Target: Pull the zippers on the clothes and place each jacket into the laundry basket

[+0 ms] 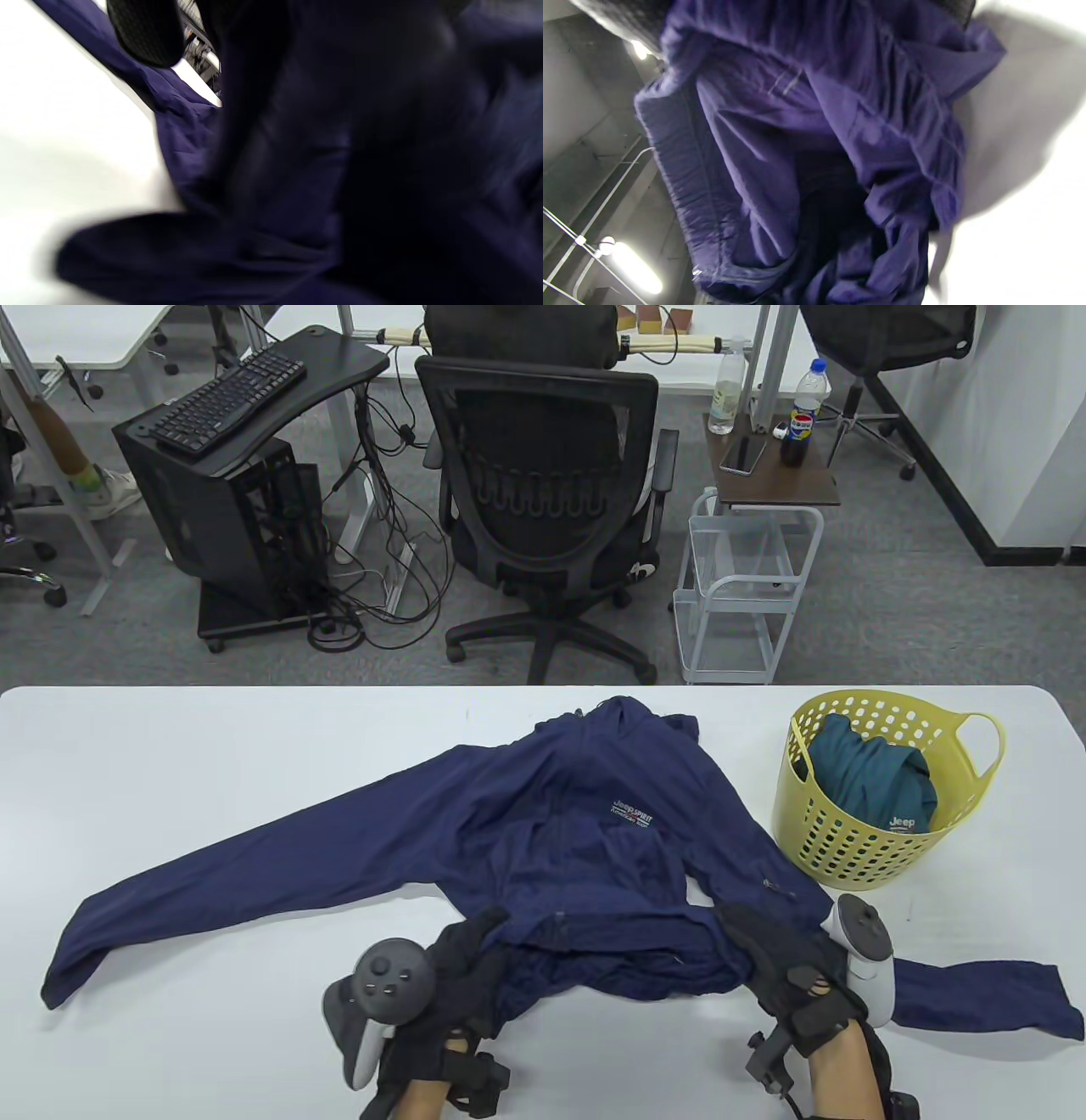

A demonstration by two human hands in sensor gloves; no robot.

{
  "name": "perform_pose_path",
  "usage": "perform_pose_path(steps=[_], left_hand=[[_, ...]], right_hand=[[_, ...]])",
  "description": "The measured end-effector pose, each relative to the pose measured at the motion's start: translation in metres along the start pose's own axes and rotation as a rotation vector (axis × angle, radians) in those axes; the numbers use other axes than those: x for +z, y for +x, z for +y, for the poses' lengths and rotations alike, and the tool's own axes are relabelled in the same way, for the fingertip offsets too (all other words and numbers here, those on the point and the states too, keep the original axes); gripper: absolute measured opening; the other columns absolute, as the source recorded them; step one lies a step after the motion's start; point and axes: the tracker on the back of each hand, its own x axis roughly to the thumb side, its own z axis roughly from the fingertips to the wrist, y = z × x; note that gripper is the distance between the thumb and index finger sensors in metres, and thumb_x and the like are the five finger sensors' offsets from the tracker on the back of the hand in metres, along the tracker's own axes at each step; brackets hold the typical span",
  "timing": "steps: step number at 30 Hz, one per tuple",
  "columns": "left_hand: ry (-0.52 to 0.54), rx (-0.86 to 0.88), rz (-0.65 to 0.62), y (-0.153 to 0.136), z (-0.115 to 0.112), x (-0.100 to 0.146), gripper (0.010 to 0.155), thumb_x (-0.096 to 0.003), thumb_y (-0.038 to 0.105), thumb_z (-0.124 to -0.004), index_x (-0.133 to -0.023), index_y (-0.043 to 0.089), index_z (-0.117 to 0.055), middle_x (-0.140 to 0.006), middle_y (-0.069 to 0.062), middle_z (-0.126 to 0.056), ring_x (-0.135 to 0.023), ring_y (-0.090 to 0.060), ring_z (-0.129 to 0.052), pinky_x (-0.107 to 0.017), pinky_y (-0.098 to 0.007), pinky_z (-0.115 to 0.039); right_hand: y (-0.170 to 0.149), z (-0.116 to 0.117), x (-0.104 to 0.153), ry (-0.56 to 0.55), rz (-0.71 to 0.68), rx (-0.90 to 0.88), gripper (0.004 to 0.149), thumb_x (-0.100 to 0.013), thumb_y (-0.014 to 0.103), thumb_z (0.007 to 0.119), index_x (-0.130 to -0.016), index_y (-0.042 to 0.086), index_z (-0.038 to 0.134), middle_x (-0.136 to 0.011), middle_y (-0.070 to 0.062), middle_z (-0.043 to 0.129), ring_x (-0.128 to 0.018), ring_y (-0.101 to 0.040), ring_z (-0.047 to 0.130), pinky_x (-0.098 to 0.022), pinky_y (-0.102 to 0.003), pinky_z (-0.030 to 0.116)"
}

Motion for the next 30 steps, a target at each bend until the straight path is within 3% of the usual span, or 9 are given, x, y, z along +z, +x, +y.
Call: perform_pose_path(steps=[5,8,10,12,14,17,23,27,30], left_hand=[[0.117,-0.072,-0.066,0.001,0.031,-0.002,0.048,-0.0382,0.047,-0.078,-0.087,0.048,-0.080,-0.076,0.012,-0.098,-0.019,-0.005,-0.098,-0.044,-0.043,-0.087],[0.143,-0.271,-0.137,0.012,0.045,0.002,0.045,-0.0366,0.050,-0.079,-0.081,0.051,-0.086,-0.078,0.015,-0.098,-0.022,-0.005,-0.099,-0.044,-0.043,-0.086],[0.068,-0.262,-0.187,0.017,0.046,0.003,0.043,-0.0351,0.050,-0.080,-0.078,0.051,-0.089,-0.078,0.014,-0.099,-0.029,-0.008,-0.099,-0.048,-0.048,-0.083],[-0.144,-0.194,-0.212,0.017,0.042,0.003,0.047,-0.0356,0.056,-0.078,-0.082,0.049,-0.087,-0.087,0.011,-0.095,-0.047,-0.014,-0.098,-0.055,-0.057,-0.076],[-0.289,-0.137,-0.184,0.012,0.036,0.004,0.055,-0.0357,0.063,-0.075,-0.088,0.049,-0.083,-0.103,0.007,-0.083,-0.078,-0.025,-0.090,-0.064,-0.067,-0.061],[-0.260,-0.160,-0.149,0.009,0.029,0.002,0.057,-0.0366,0.063,-0.074,-0.091,0.046,-0.082,-0.107,0.002,-0.080,-0.090,-0.034,-0.080,-0.065,-0.072,-0.055],[-0.374,-0.502,-0.084,0.019,-0.027,-0.001,0.053,-0.0397,0.058,-0.073,-0.091,0.048,-0.081,-0.109,0.008,-0.077,-0.101,-0.034,-0.069,-0.067,-0.071,-0.051],[-0.455,-0.824,0.053,0.004,-0.073,-0.013,0.065,-0.0384,0.063,-0.069,-0.100,0.061,-0.048,-0.122,0.017,-0.030,-0.113,-0.027,-0.029,-0.075,-0.065,-0.035],[-0.561,-0.882,0.175,-0.021,-0.085,-0.022,0.072,-0.0376,0.065,-0.066,-0.099,0.064,-0.028,-0.119,0.015,-0.008,-0.113,-0.027,-0.021,-0.075,-0.064,-0.031]], right_hand=[[0.027,0.005,0.008,-0.232,-0.079,0.222,0.040,-0.053,0.051,0.075,-0.085,0.030,0.087,-0.072,0.001,0.100,-0.026,-0.010,0.105,-0.040,-0.038,0.088],[0.042,-0.002,0.021,-0.401,-0.133,0.378,0.039,-0.051,0.052,0.077,-0.081,0.030,0.091,-0.064,0.003,0.104,-0.017,-0.005,0.105,-0.033,-0.034,0.091],[0.045,-0.008,0.027,-0.400,-0.122,0.414,0.039,-0.051,0.053,0.078,-0.078,0.030,0.093,-0.062,0.003,0.105,-0.015,-0.005,0.105,-0.033,-0.034,0.091],[0.041,-0.013,0.028,-0.307,-0.011,0.468,0.045,-0.051,0.058,0.076,-0.076,0.027,0.097,-0.060,-0.002,0.106,-0.021,-0.012,0.105,-0.039,-0.040,0.088],[0.031,-0.019,0.031,-0.144,0.175,0.599,0.053,-0.053,0.065,0.066,-0.082,0.030,0.093,-0.078,-0.001,0.101,-0.051,-0.022,0.106,-0.055,-0.051,0.078],[0.026,-0.020,0.030,-0.201,0.252,0.687,0.054,-0.054,0.063,0.067,-0.087,0.027,0.091,-0.102,-0.006,0.087,-0.092,-0.047,0.076,-0.065,-0.065,0.060],[0.033,0.013,0.015,-0.138,0.152,0.733,0.049,-0.054,0.049,0.076,-0.095,0.025,0.085,-0.114,-0.003,0.073,-0.107,-0.051,0.049,-0.069,-0.073,0.041],[0.012,0.049,-0.010,0.002,0.205,0.984,0.052,-0.052,0.041,0.081,-0.103,0.032,0.074,-0.122,0.006,0.056,-0.112,-0.045,0.030,-0.073,-0.071,0.032],[-0.017,0.059,-0.023,0.097,0.414,1.257,0.064,-0.051,0.038,0.082,-0.108,0.032,0.056,-0.123,0.006,0.034,-0.110,-0.047,0.028,-0.074,-0.070,0.033]])
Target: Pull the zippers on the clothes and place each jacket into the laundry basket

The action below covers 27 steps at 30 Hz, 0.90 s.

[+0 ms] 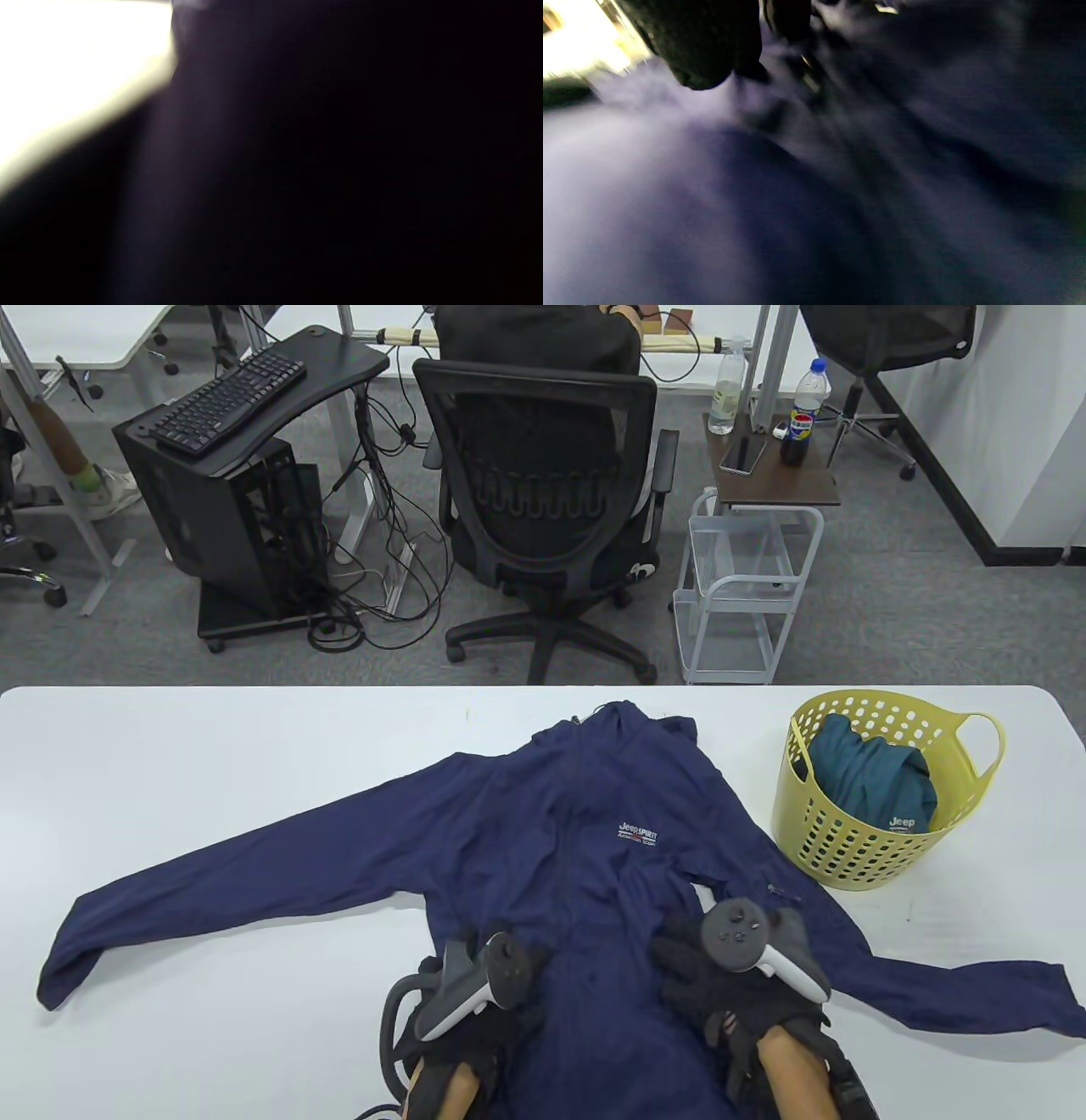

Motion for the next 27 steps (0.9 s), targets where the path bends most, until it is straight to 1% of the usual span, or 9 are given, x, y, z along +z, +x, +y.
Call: perform_pose_path(steps=[2,4,6,11,15,18,22,25,27], left_hand=[[-0.060,0.083,0.023,-0.012,-0.004,-0.004,0.071,-0.0380,0.065,-0.065,-0.100,0.061,-0.030,-0.118,0.014,-0.012,-0.111,-0.027,-0.026,-0.074,-0.063,-0.034],[-0.041,0.132,0.059,-0.021,0.004,0.007,0.066,-0.0383,0.063,-0.065,-0.101,0.057,-0.045,-0.120,0.013,-0.032,-0.109,-0.026,-0.036,-0.072,-0.063,-0.040],[-0.061,0.144,0.037,-0.019,0.015,0.022,0.065,-0.0388,0.064,-0.064,-0.102,0.049,-0.058,-0.116,0.009,-0.058,-0.104,-0.029,-0.058,-0.070,-0.063,-0.048],[-0.122,0.156,0.012,-0.007,0.028,0.036,0.066,-0.0389,0.063,-0.065,-0.097,0.034,-0.077,-0.087,-0.003,-0.102,-0.088,-0.032,-0.084,-0.067,-0.062,-0.055],[0.060,0.257,0.014,-0.003,0.048,0.031,0.067,-0.0396,0.065,-0.064,-0.101,0.039,-0.068,-0.100,0.000,-0.089,-0.093,-0.033,-0.078,-0.068,-0.062,-0.055],[0.236,0.280,0.054,0.006,0.065,0.017,0.066,-0.0395,0.066,-0.065,-0.103,0.046,-0.060,-0.111,0.007,-0.075,-0.103,-0.031,-0.065,-0.071,-0.063,-0.052],[0.266,0.233,0.082,0.018,0.068,-0.020,0.070,-0.0392,0.068,-0.063,-0.104,0.058,-0.037,-0.122,0.015,-0.044,-0.113,-0.029,-0.037,-0.075,-0.062,-0.044],[0.234,0.185,0.080,0.027,0.061,-0.050,0.071,-0.0386,0.068,-0.060,-0.100,0.063,-0.025,-0.121,0.020,-0.021,-0.113,-0.026,-0.020,-0.077,-0.061,-0.036],[0.222,0.166,0.073,0.032,0.055,-0.068,0.072,-0.0380,0.069,-0.058,-0.099,0.064,-0.021,-0.120,0.022,-0.014,-0.112,-0.024,-0.013,-0.077,-0.060,-0.032]], right_hand=[[-0.006,0.004,-0.001,0.038,0.038,0.060,0.070,-0.051,0.041,0.080,-0.108,0.039,0.039,-0.120,0.010,0.021,-0.109,-0.040,0.024,-0.074,-0.066,0.036],[-0.008,-0.001,0.009,-0.037,0.037,0.053,0.065,-0.049,0.043,0.082,-0.107,0.036,0.052,-0.120,0.008,0.036,-0.109,-0.040,0.039,-0.072,-0.064,0.045],[-0.003,-0.005,0.028,0.026,0.025,0.045,0.056,-0.052,0.047,0.077,-0.104,0.032,0.065,-0.116,0.004,0.050,-0.103,-0.047,0.049,-0.071,-0.062,0.048],[0.025,0.003,0.066,0.094,-0.068,0.167,0.050,-0.048,0.048,0.081,-0.086,0.020,0.096,-0.100,-0.007,0.084,-0.093,-0.045,0.072,-0.065,-0.060,0.063],[0.034,-0.025,0.065,-0.075,-0.150,0.078,0.049,-0.051,0.050,0.077,-0.086,0.020,0.094,-0.098,-0.006,0.088,-0.090,-0.043,0.076,-0.062,-0.057,0.066],[0.037,-0.040,0.035,-0.293,-0.117,-0.084,0.052,-0.050,0.048,0.078,-0.094,0.022,0.086,-0.107,-0.006,0.078,-0.099,-0.045,0.064,-0.067,-0.062,0.058],[0.034,-0.012,-0.017,-0.077,-0.067,-0.036,0.071,-0.047,0.053,0.079,-0.109,0.037,0.048,-0.123,0.004,0.028,-0.108,-0.044,0.012,-0.073,-0.069,0.023],[0.033,0.015,-0.027,0.026,-0.087,0.053,0.078,-0.047,0.054,0.079,-0.109,0.038,0.034,-0.121,0.004,0.017,-0.106,-0.048,0.014,-0.070,-0.071,0.023],[0.036,0.021,-0.015,-0.026,-0.119,0.139,0.078,-0.047,0.056,0.074,-0.108,0.037,0.030,-0.120,0.001,0.016,-0.106,-0.049,0.017,-0.070,-0.070,0.028]])
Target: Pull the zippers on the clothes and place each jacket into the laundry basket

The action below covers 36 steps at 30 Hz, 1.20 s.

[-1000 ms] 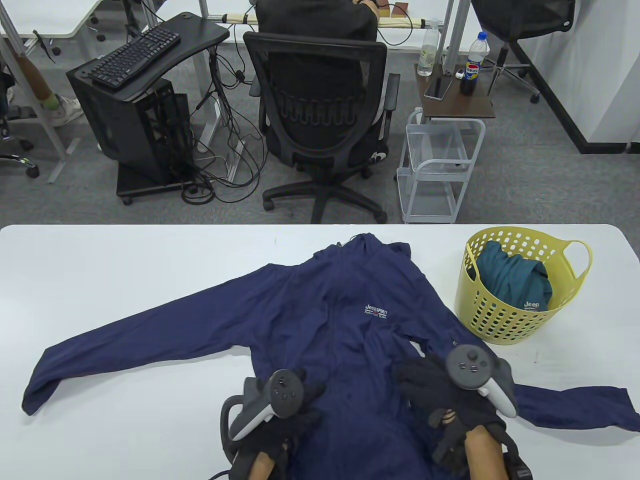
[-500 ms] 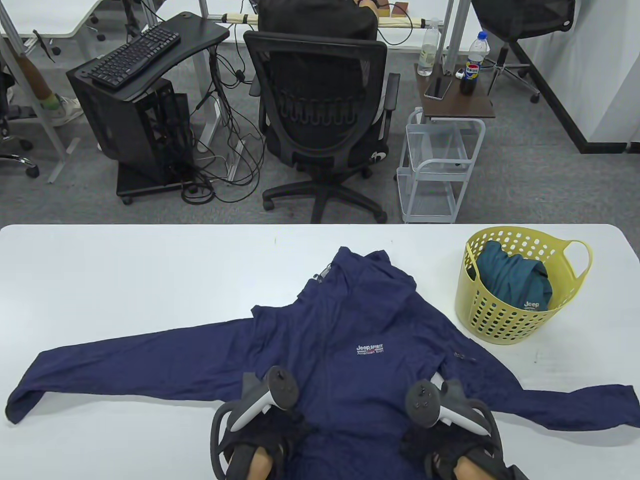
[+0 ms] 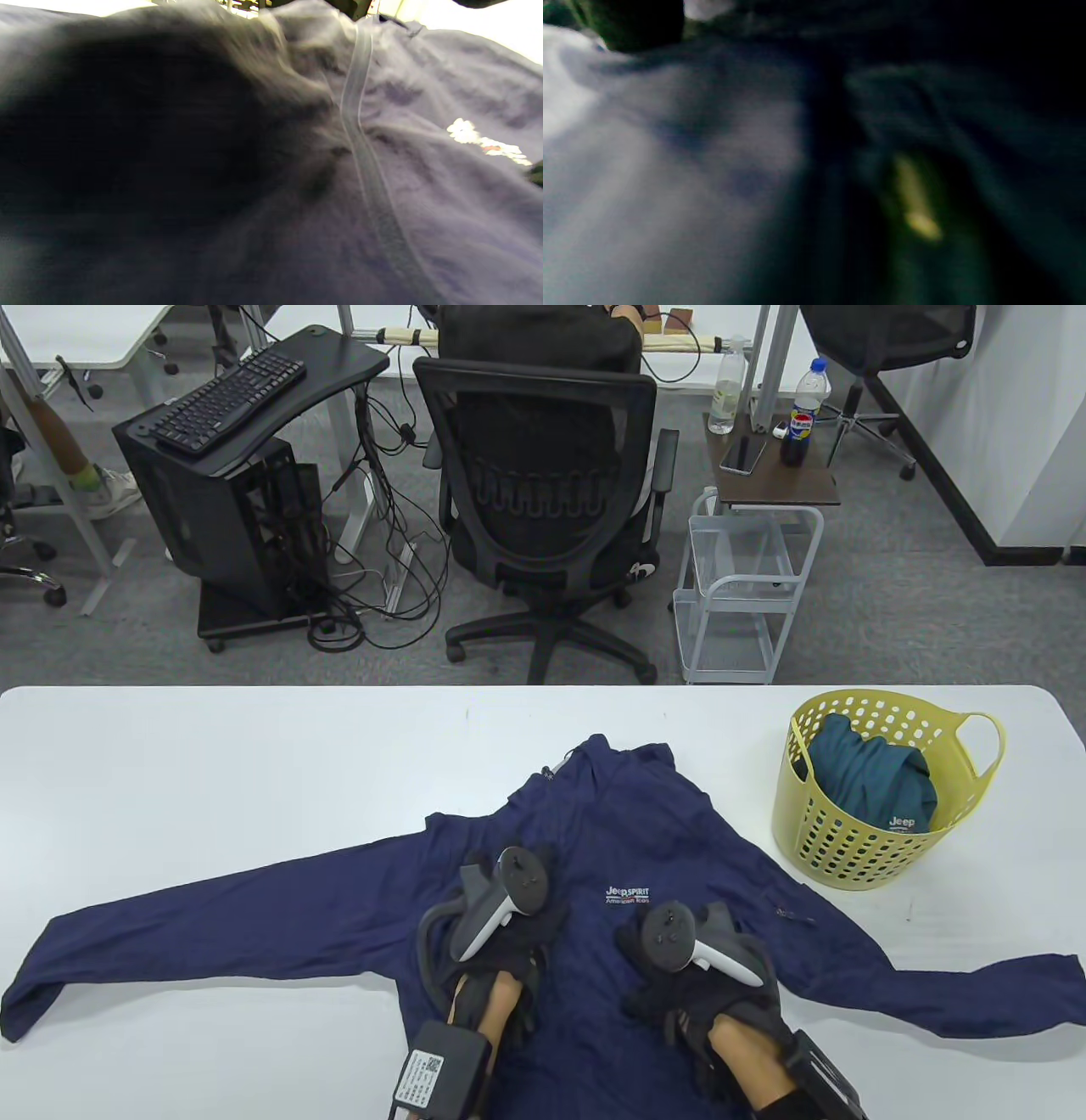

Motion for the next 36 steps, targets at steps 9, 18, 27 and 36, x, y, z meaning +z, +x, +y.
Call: perform_pose_path(steps=[9,18,27,36], left_hand=[[-0.374,-0.160,-0.076,0.019,-0.046,0.007,0.067,-0.0385,0.067,-0.050,-0.099,0.061,-0.021,-0.115,0.021,-0.003,-0.108,-0.025,-0.001,-0.074,-0.062,-0.017],[-0.491,-0.238,-0.157,0.028,-0.057,0.068,0.065,-0.0401,0.065,-0.053,-0.099,0.060,-0.026,-0.116,0.018,-0.005,-0.109,-0.028,-0.006,-0.075,-0.061,-0.028],[-0.518,-0.234,-0.209,0.030,-0.057,0.094,0.063,-0.0390,0.064,-0.057,-0.099,0.057,-0.039,-0.116,0.017,-0.015,-0.108,-0.029,-0.016,-0.073,-0.061,-0.037],[-0.517,-0.214,-0.210,0.028,-0.055,0.092,0.063,-0.0396,0.064,-0.057,-0.100,0.058,-0.040,-0.117,0.017,-0.017,-0.108,-0.029,-0.017,-0.073,-0.060,-0.038]], right_hand=[[-0.003,-0.061,0.036,0.004,-0.046,-0.178,0.056,-0.050,0.048,0.076,-0.101,0.023,0.077,-0.113,-0.008,0.069,-0.095,-0.051,0.069,-0.064,-0.063,0.062],[-0.069,-0.127,-0.026,-0.325,0.501,-0.486,0.060,-0.054,0.054,0.062,-0.105,0.023,0.068,-0.110,-0.010,0.072,-0.088,-0.046,0.078,-0.058,-0.053,0.071],[-0.077,-0.094,-0.089,-0.115,0.744,-0.314,0.080,-0.048,0.057,0.081,-0.109,0.014,0.051,-0.108,-0.017,0.062,-0.076,-0.043,0.085,-0.051,-0.045,0.078],[-0.049,-0.160,-0.081,-0.380,0.304,-0.537,0.036,-0.046,0.030,0.091,-0.082,0.035,0.088,-0.080,0.004,0.093,-0.055,-0.022,0.102,-0.040,-0.034,0.088]])
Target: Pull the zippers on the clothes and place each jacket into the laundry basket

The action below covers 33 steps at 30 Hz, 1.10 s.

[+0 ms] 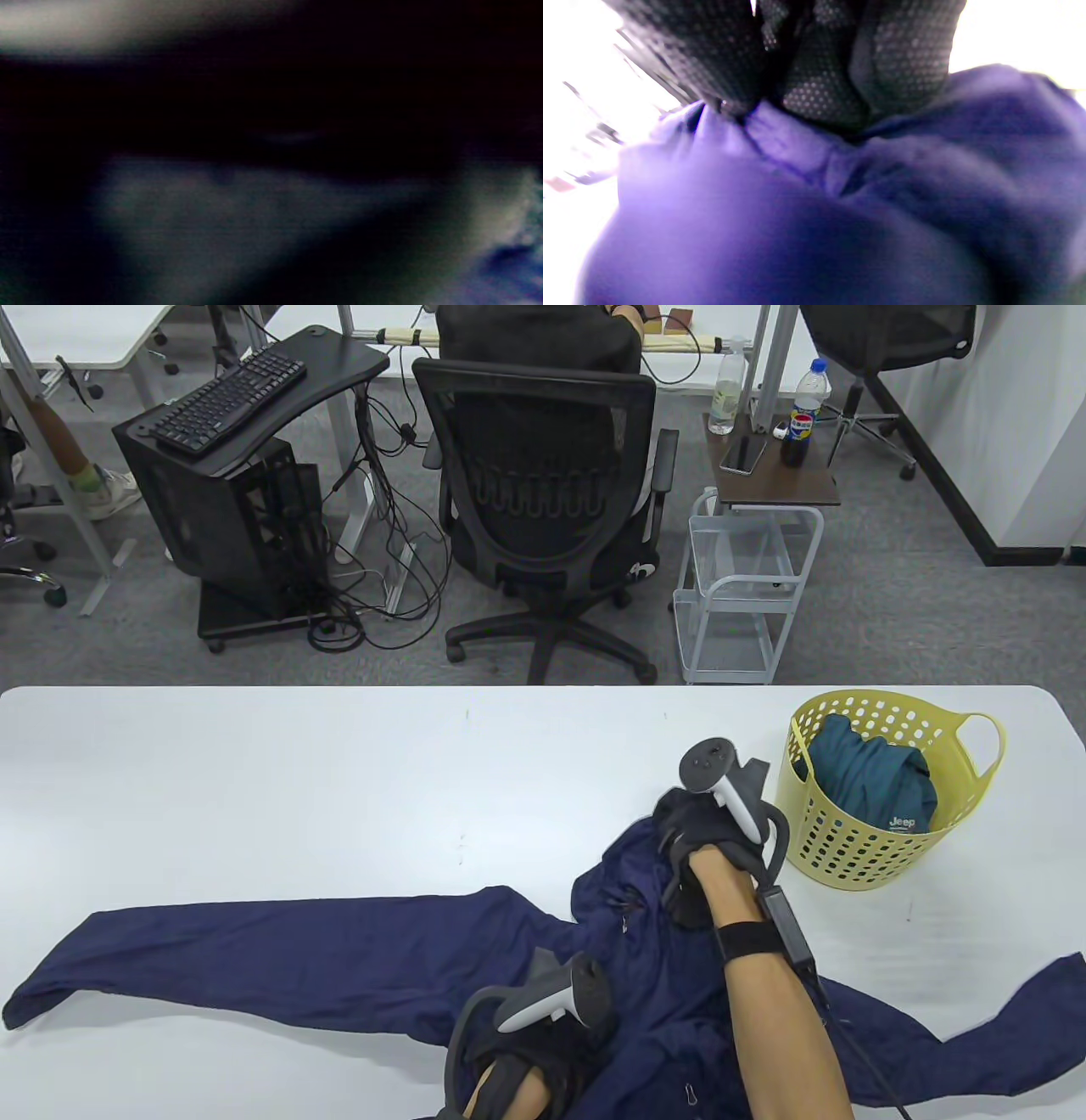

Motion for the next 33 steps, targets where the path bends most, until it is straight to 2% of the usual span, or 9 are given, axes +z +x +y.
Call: perform_pose_path(steps=[4,6,8,12,19,22,24,28,33], left_hand=[[0.198,0.071,0.035,-0.009,0.011,0.005,0.068,-0.0391,0.066,-0.057,-0.102,0.057,-0.032,-0.119,0.015,-0.018,-0.109,-0.029,-0.017,-0.074,-0.060,-0.034],[0.297,0.113,0.064,-0.015,0.018,0.010,0.069,-0.0387,0.067,-0.057,-0.102,0.058,-0.030,-0.119,0.015,-0.017,-0.110,-0.029,-0.016,-0.074,-0.061,-0.033],[0.329,0.159,0.084,-0.023,0.021,0.012,0.069,-0.0389,0.067,-0.057,-0.102,0.058,-0.029,-0.119,0.015,-0.016,-0.109,-0.029,-0.015,-0.074,-0.061,-0.032],[0.347,0.217,0.133,-0.040,0.025,0.015,0.069,-0.0392,0.067,-0.057,-0.102,0.056,-0.031,-0.119,0.013,-0.018,-0.109,-0.030,-0.017,-0.074,-0.061,-0.032],[0.399,0.245,0.322,-0.081,0.034,0.033,0.065,-0.0420,0.058,-0.063,-0.103,0.052,-0.041,-0.121,0.010,-0.031,-0.109,-0.032,-0.027,-0.073,-0.062,-0.034],[0.379,0.246,0.363,-0.101,0.035,0.031,0.064,-0.0432,0.053,-0.066,-0.103,0.052,-0.045,-0.121,0.011,-0.035,-0.110,-0.031,-0.029,-0.073,-0.063,-0.034],[0.286,0.274,0.341,-0.114,0.030,0.020,0.067,-0.0420,0.055,-0.069,-0.103,0.055,-0.041,-0.121,0.012,-0.031,-0.110,-0.030,-0.024,-0.074,-0.064,-0.028],[0.161,0.326,0.357,-0.133,0.015,-0.006,0.072,-0.0392,0.062,-0.070,-0.101,0.059,-0.033,-0.118,0.019,-0.011,-0.110,-0.026,-0.009,-0.074,-0.064,-0.017],[0.297,0.287,0.497,-0.130,0.016,-0.019,0.073,-0.0374,0.070,-0.060,-0.101,0.059,-0.026,-0.118,0.017,-0.010,-0.110,-0.026,-0.012,-0.075,-0.062,-0.021]], right_hand=[[0.009,-0.043,0.007,-0.199,-0.168,-0.599,0.037,-0.052,0.035,0.082,-0.089,0.039,0.081,-0.089,0.010,0.088,-0.068,-0.021,0.099,-0.050,-0.037,0.086],[0.006,-0.044,0.007,-0.110,-0.190,-0.779,0.058,-0.054,0.051,0.074,-0.108,0.036,0.059,-0.116,0.005,0.062,-0.101,-0.035,0.069,-0.067,-0.058,0.065],[0.001,-0.039,0.008,0.028,-0.164,-0.828,0.072,-0.054,0.056,0.072,-0.113,0.031,0.039,-0.124,0.000,0.035,-0.109,-0.047,0.036,-0.069,-0.069,0.044],[-0.007,-0.029,0.018,0.018,-0.147,-0.640,0.073,-0.053,0.056,0.072,-0.113,0.029,0.039,-0.124,-0.004,0.033,-0.106,-0.051,0.031,-0.068,-0.070,0.043],[-0.011,0.017,0.070,0.231,-0.163,-0.132,0.067,-0.053,0.052,0.073,-0.110,0.023,0.055,-0.121,-0.010,0.039,-0.103,-0.051,0.035,-0.069,-0.066,0.044],[-0.019,0.041,0.100,0.260,-0.174,0.106,0.066,-0.051,0.051,0.078,-0.108,0.023,0.061,-0.120,-0.010,0.045,-0.101,-0.050,0.042,-0.068,-0.065,0.049],[-0.033,0.060,0.115,0.375,-0.159,0.283,0.072,-0.050,0.054,0.081,-0.111,0.026,0.056,-0.122,-0.009,0.041,-0.102,-0.053,0.039,-0.068,-0.067,0.047],[-0.067,0.083,0.112,0.472,-0.041,0.485,0.082,-0.048,0.056,0.083,-0.113,0.030,0.041,-0.123,-0.004,0.024,-0.106,-0.051,0.023,-0.071,-0.070,0.034],[-0.101,0.086,0.089,0.326,0.005,0.404,0.082,-0.047,0.060,0.072,-0.109,0.039,0.023,-0.120,0.005,0.006,-0.107,-0.040,0.004,-0.071,-0.069,0.018]])
